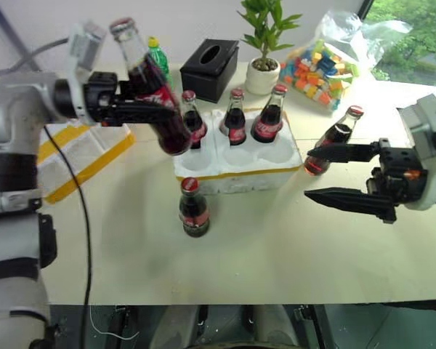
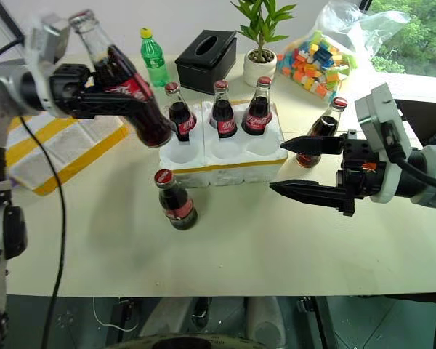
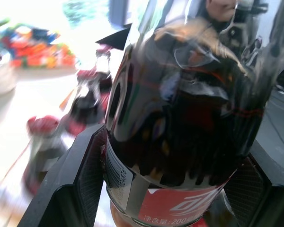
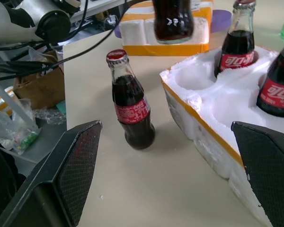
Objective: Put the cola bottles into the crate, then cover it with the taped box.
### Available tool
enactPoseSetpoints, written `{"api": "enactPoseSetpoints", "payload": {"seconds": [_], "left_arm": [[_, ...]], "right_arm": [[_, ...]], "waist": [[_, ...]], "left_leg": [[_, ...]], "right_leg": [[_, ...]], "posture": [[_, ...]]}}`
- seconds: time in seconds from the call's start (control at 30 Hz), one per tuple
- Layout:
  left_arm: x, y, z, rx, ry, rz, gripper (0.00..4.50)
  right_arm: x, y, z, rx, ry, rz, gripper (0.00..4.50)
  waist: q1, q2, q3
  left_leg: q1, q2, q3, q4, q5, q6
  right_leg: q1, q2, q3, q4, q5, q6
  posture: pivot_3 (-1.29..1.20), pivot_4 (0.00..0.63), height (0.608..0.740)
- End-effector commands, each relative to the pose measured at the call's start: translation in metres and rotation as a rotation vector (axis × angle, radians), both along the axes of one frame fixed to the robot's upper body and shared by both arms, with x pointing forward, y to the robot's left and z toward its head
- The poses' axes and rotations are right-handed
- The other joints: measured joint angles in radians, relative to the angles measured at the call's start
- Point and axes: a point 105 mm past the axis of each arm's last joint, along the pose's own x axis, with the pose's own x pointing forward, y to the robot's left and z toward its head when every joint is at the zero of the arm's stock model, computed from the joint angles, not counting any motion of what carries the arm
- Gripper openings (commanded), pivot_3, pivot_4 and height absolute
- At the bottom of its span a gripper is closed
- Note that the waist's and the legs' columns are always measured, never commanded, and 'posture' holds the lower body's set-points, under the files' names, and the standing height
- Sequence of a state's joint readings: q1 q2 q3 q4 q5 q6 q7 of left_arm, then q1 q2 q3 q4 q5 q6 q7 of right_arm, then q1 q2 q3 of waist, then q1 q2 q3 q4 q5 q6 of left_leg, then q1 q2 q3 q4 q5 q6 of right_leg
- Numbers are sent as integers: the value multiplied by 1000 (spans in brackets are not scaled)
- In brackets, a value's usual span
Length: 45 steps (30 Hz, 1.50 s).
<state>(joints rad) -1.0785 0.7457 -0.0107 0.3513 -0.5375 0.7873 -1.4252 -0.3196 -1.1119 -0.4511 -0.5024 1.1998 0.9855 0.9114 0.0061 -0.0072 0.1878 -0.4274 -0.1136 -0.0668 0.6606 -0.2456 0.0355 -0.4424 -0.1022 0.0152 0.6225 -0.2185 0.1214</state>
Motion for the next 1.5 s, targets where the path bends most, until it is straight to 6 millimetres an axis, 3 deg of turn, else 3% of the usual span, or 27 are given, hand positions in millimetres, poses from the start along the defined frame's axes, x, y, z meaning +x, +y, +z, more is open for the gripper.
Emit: {"api": "enactPoseSetpoints", "payload": {"seconds": [0.03,0.2,0.43,0.83,0.9,0.97,1.2,1.37,1.5], "left_arm": [[10,-3,9,18,-82,9,2844],[20,-11,-16,76,-80,-13,2844],[23,-34,-29,19,-27,-59,2844],[18,-26,-68,165,-85,-47,2844],[19,-25,-71,159,-76,-36,3884],[18,-25,-74,158,-74,-33,4448],[10,-16,-64,130,-90,-17,4448],[-12,14,-34,112,-126,-1,4448],[-43,43,-19,157,-112,-7,4448]], "right_arm": [[-5,0,6,18,-52,-10,4500],[-9,-6,2,32,-46,-43,4500],[-10,-9,-5,46,-36,-73,4500],[-5,-10,-5,45,-48,-68,4500],[-4,-10,-4,43,-48,-64,4500],[-2,-10,-5,39,-47,-57,4500],[7,-3,-8,34,-56,-31,4500],[12,17,-21,6,-57,78,4500],[17,34,-35,-12,-39,170,4500]], "waist": [[0,0,0],[7,-1,1],[9,-2,1],[7,-2,1],[6,-2,1],[6,-1,1],[7,-1,1],[-4,-1,1],[-13,-1,1]], "left_leg": [[0,0,0,0,0,0],[-1,0,0,0,0,0],[0,0,0,3,-1,2],[0,0,0,3,-1,2],[0,0,0,3,-1,2],[0,0,0,3,-1,2],[0,0,0,4,-1,1],[0,0,0,4,-1,1],[0,0,0,3,0,0]], "right_leg": [[-1,0,0,2,0,0],[-1,0,0,2,0,0],[1,-1,0,2,0,0],[0,-1,0,4,0,0],[0,-1,0,4,0,0],[0,-1,0,4,0,0],[0,-1,0,5,0,0],[-1,0,0,6,0,0],[-1,0,0,6,0,0]], "posture": [[0,150,732],[0,150,732],[0,150,732],[0,150,732],[0,150,732],[0,150,732],[0,150,732],[0,150,732],[0,150,732]]}}
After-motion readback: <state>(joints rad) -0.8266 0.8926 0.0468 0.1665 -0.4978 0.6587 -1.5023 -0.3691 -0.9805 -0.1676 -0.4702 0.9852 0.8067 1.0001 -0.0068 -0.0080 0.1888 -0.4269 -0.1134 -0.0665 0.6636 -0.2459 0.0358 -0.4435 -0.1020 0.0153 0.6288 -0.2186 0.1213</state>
